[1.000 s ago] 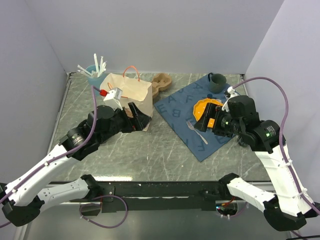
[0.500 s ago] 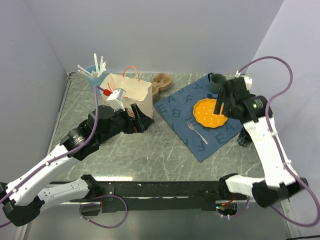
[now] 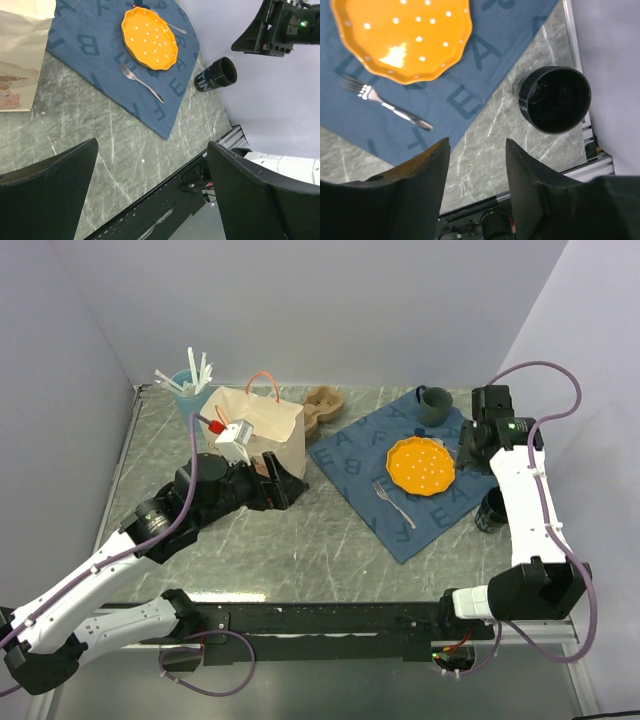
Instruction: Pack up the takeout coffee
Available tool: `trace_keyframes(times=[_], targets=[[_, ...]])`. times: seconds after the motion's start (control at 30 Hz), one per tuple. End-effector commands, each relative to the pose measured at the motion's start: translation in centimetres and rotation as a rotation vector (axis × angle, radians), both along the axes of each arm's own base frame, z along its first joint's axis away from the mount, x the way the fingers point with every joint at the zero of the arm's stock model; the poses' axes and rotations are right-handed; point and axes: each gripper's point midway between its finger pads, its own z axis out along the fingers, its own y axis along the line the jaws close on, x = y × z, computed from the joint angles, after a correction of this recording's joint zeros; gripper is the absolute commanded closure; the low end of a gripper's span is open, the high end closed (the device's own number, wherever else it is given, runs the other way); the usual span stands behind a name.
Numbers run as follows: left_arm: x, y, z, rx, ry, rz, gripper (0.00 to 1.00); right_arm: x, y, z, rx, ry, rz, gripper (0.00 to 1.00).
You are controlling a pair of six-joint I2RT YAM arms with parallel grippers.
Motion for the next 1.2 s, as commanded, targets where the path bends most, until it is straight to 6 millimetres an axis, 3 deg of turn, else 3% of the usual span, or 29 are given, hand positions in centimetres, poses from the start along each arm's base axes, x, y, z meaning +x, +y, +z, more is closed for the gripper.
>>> trace_keyframes(times=[0.0, 0.1, 0.33, 0.47, 0.73, 1.17], targets=[[0.1, 0.3, 1.5, -0.023, -0.076, 0.005, 0.03, 0.5, -2.4, -1.5, 0.012, 0.034, -0.044, 0.5], [0.5, 0.8, 0.9, 0.011, -0.074, 0.032, 0.03, 0.1, -4.0, -2.6, 0.021, 0.074, -0.117, 0.54], [0.0, 1.2, -0.2, 0.032, -0.079, 0.014, 0.03, -0.6, -5.0, -5.2, 0.077, 0.152, -0.173, 0.6], [0.1, 1.6, -0.7, 0.054, -0.076, 0.025, 0.03, -1.0, -6.0, -6.5, 0.06, 0.205, -0.197, 0.69], [0.8, 1.9, -1.4, 0.1, -0.089, 0.047, 0.03, -2.1, -6.6, -8.6, 0.096, 0.275, -0.218, 0.68], [1.6, 2.0, -1.8, 0.128, -0.079, 0.081, 0.03, -0.7, -7.3, -9.5, 0.122, 0.277, -0.206, 0.73]])
